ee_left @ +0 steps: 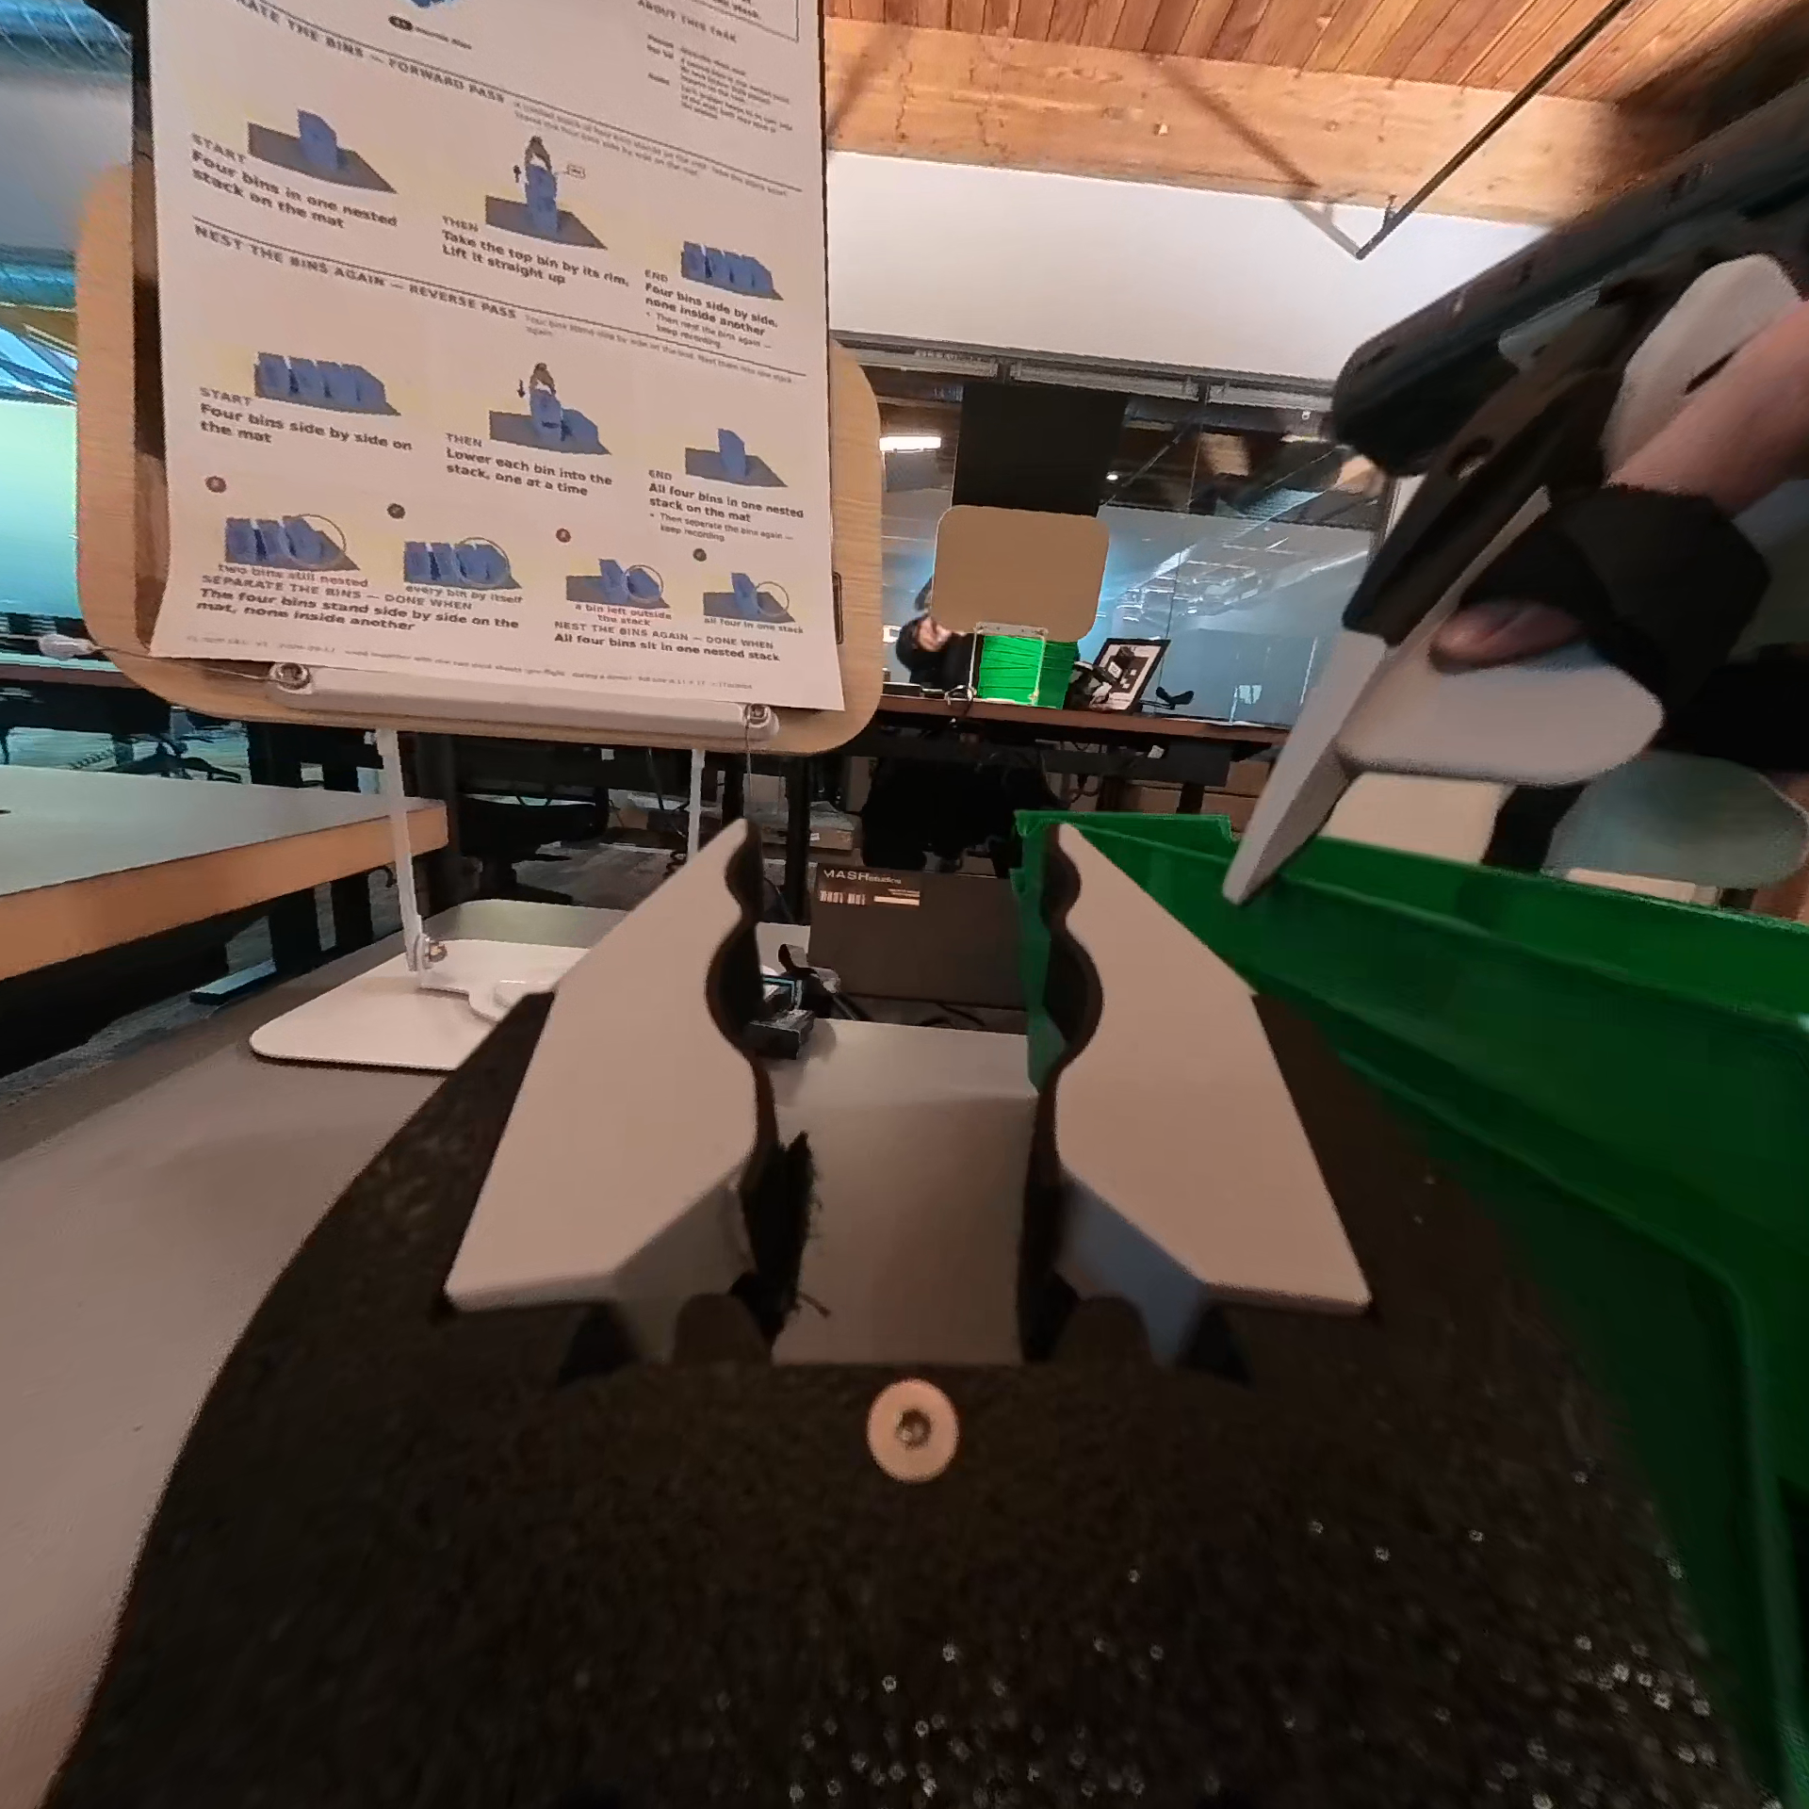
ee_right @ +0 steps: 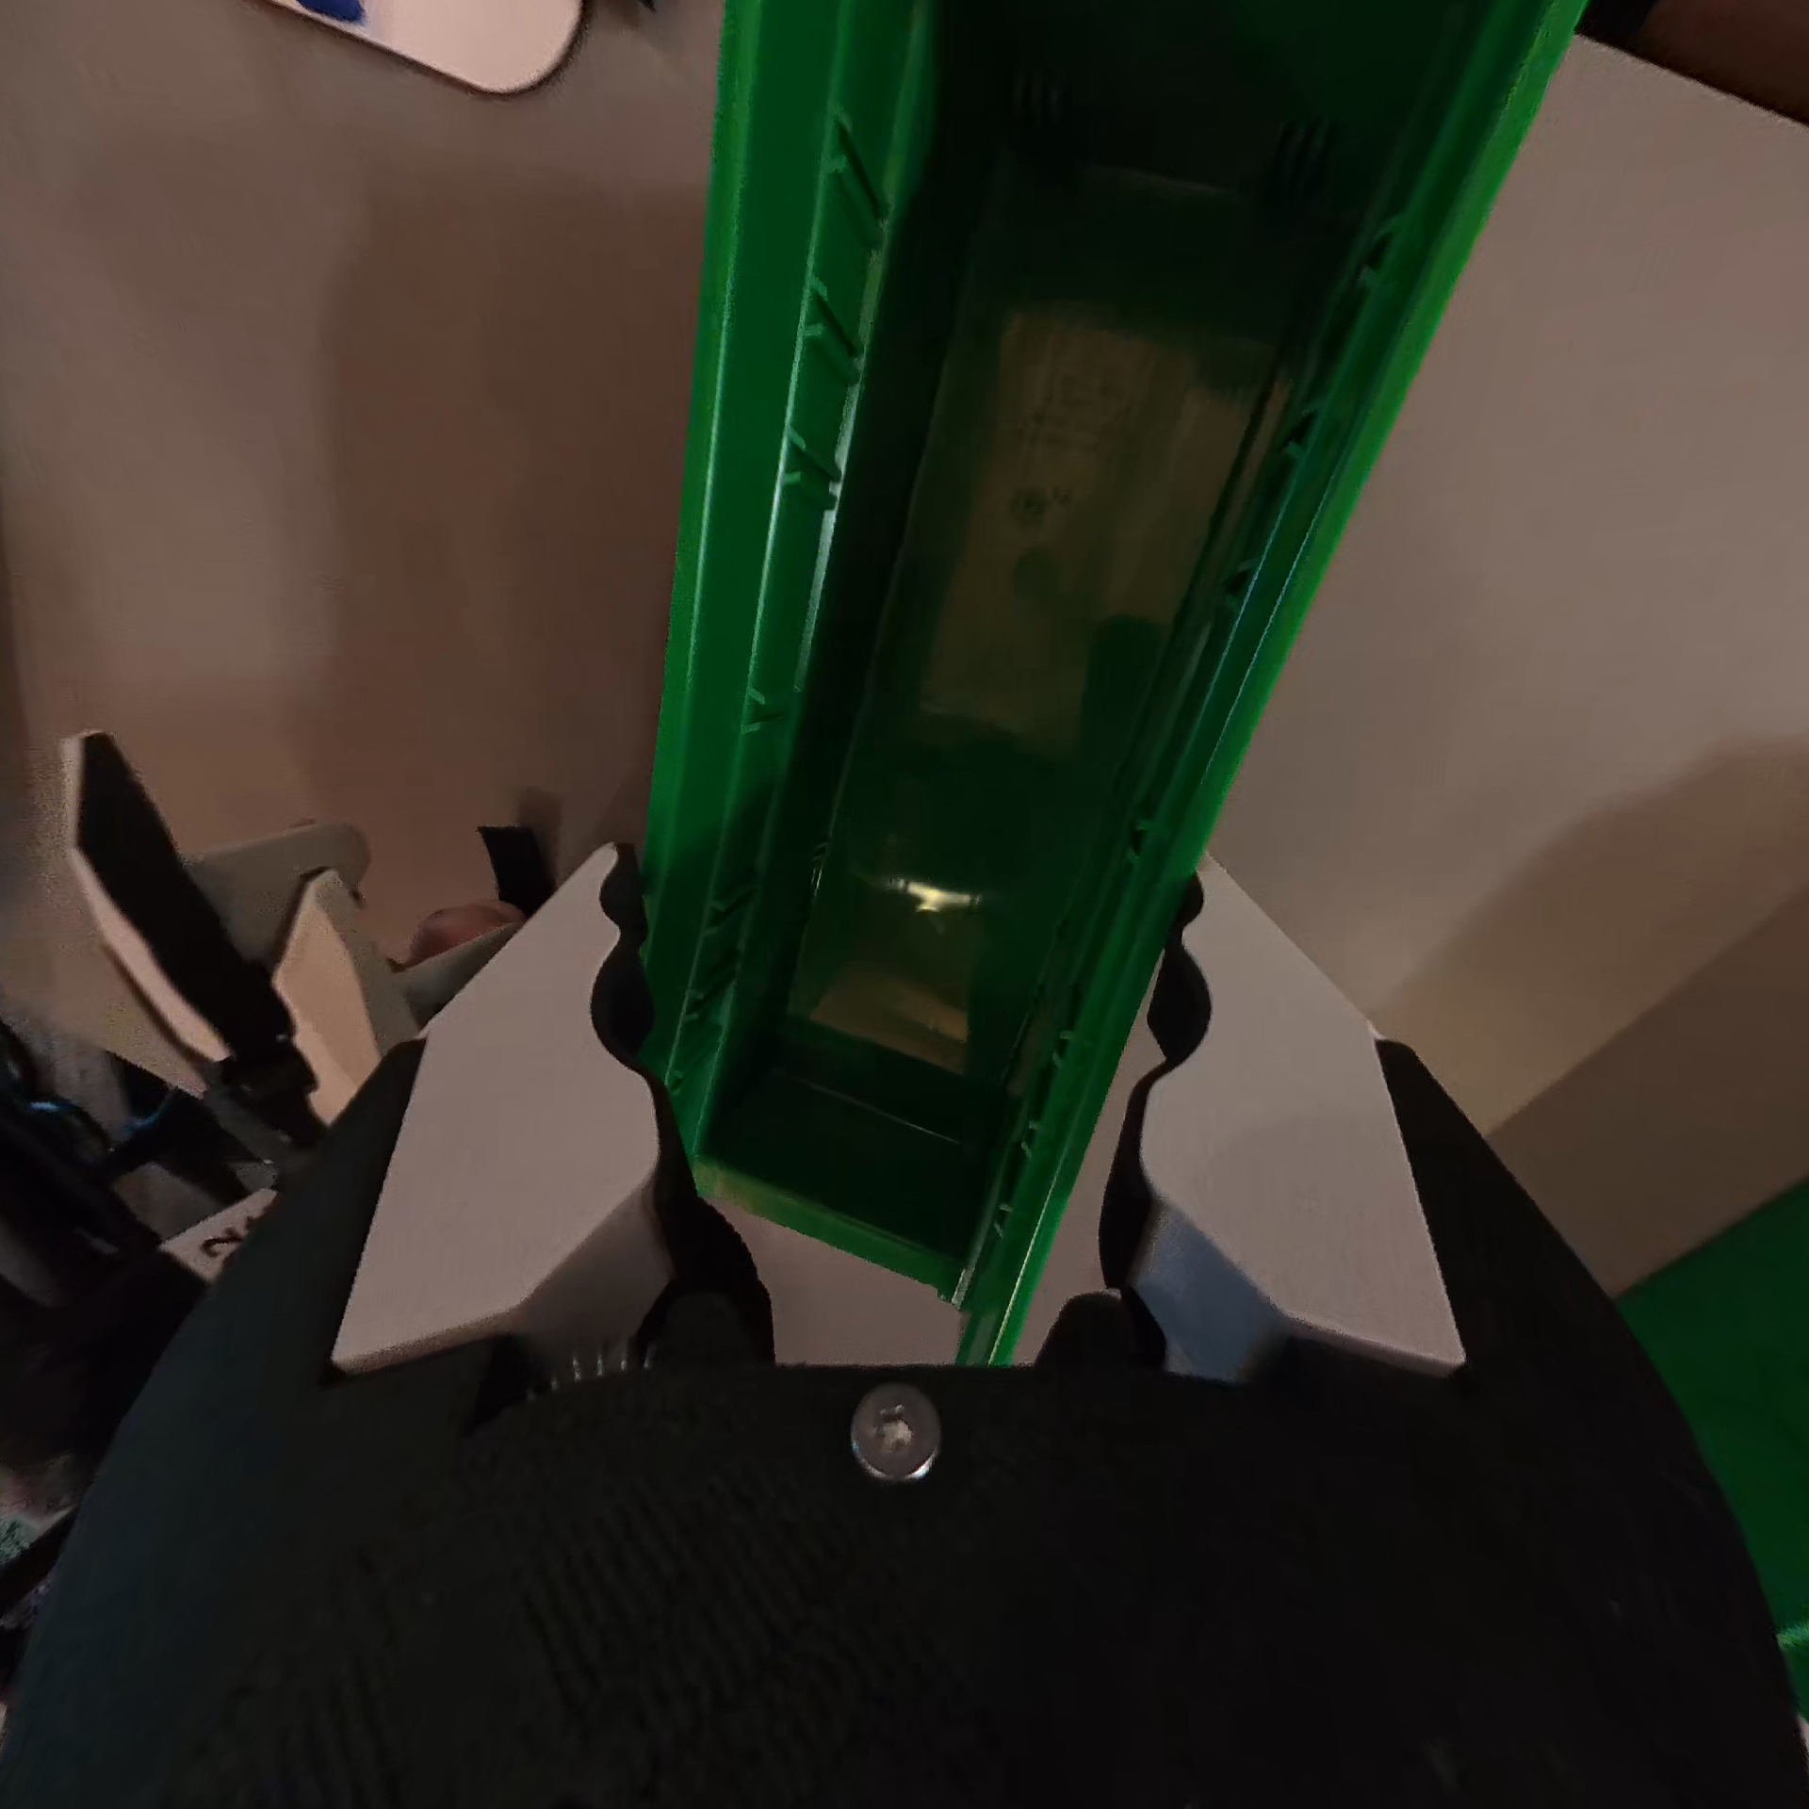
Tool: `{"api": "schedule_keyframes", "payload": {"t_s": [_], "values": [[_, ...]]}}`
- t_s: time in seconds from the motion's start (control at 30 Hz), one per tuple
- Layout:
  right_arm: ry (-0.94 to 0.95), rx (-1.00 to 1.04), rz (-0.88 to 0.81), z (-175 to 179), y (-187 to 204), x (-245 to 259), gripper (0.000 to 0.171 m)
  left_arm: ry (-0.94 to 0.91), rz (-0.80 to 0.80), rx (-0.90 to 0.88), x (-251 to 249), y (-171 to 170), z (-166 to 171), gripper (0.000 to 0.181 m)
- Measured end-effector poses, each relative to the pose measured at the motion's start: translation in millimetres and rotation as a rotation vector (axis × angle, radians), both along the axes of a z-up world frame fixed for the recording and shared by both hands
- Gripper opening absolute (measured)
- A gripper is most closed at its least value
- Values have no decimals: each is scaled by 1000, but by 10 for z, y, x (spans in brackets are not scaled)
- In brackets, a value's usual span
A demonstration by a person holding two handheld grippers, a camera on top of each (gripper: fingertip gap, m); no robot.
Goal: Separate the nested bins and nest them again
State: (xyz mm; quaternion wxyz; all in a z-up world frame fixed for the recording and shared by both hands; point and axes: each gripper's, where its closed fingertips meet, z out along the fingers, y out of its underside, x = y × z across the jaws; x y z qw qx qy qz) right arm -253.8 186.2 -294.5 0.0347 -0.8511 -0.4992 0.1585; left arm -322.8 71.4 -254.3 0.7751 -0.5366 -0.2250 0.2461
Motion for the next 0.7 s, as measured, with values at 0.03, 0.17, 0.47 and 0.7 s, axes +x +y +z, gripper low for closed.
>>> {"api": "schedule_keyframes", "payload": {"t_s": [0.03, 0.17, 0.47, 0.7], "values": [[12, -3, -2, 33, 3, -11, 103, 0, -2, -2, 3, 7, -3, 54], [9, 25, 17, 108, 18, -9, 104, -3, -9, -7, 11, 22, -12, 54], [37, 21, 32, 202, 22, -4, 104, -16, -86, -9, 80, 125, -26, 57], [42, 39, 32, 157, 48, 24, 104, -251, -511, 82, 388, 466, -56, 78]]}}
